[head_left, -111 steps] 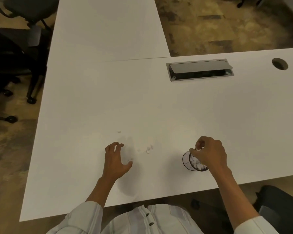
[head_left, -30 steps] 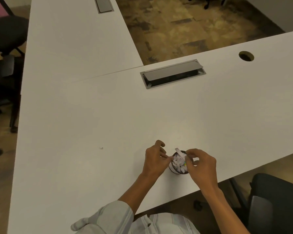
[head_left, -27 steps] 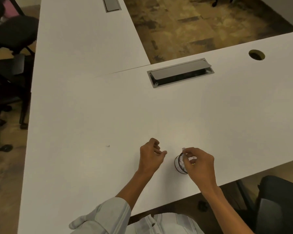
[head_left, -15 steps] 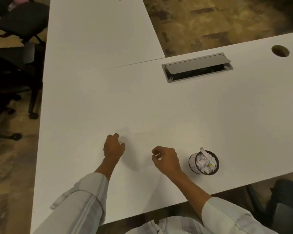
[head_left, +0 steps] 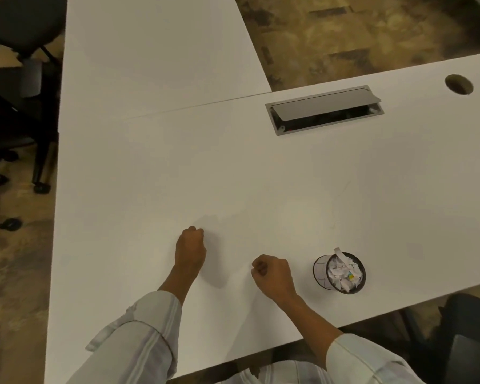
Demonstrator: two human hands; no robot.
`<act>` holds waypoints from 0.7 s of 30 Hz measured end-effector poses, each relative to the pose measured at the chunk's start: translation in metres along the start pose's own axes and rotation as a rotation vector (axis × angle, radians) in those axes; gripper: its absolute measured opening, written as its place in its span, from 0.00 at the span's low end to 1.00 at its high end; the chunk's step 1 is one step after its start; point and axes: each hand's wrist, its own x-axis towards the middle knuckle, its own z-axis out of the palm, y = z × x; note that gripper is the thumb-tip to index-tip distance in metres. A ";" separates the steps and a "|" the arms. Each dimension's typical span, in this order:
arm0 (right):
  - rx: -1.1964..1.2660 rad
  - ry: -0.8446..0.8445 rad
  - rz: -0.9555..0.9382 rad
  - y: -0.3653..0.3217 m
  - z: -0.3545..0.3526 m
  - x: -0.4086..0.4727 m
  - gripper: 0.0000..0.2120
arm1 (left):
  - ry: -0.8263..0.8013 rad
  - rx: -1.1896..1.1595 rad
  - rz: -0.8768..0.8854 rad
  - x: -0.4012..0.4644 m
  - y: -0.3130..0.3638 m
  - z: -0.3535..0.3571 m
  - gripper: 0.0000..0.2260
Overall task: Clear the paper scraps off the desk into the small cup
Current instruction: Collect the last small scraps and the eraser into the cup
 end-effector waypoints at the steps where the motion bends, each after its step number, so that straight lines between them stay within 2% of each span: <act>1: 0.034 0.010 -0.004 0.000 -0.003 -0.001 0.03 | 0.010 -0.037 -0.027 -0.002 0.003 0.001 0.09; 3: 0.118 0.048 -0.018 -0.003 -0.011 -0.006 0.02 | 0.031 -0.160 -0.058 -0.009 0.017 0.002 0.09; 8: 0.287 0.161 -0.039 -0.014 -0.054 -0.033 0.03 | 0.029 -0.508 0.066 -0.051 0.096 -0.007 0.05; 13: 0.231 0.375 -0.075 0.001 -0.120 -0.064 0.06 | -0.099 -0.755 0.187 -0.088 0.187 -0.014 0.02; 17: 0.160 0.497 -0.003 0.031 -0.164 -0.077 0.04 | -0.165 -0.733 0.259 -0.102 0.235 0.001 0.03; 21: 0.076 0.498 0.074 0.059 -0.180 -0.076 0.06 | -0.177 -0.564 0.317 -0.105 0.262 0.021 0.05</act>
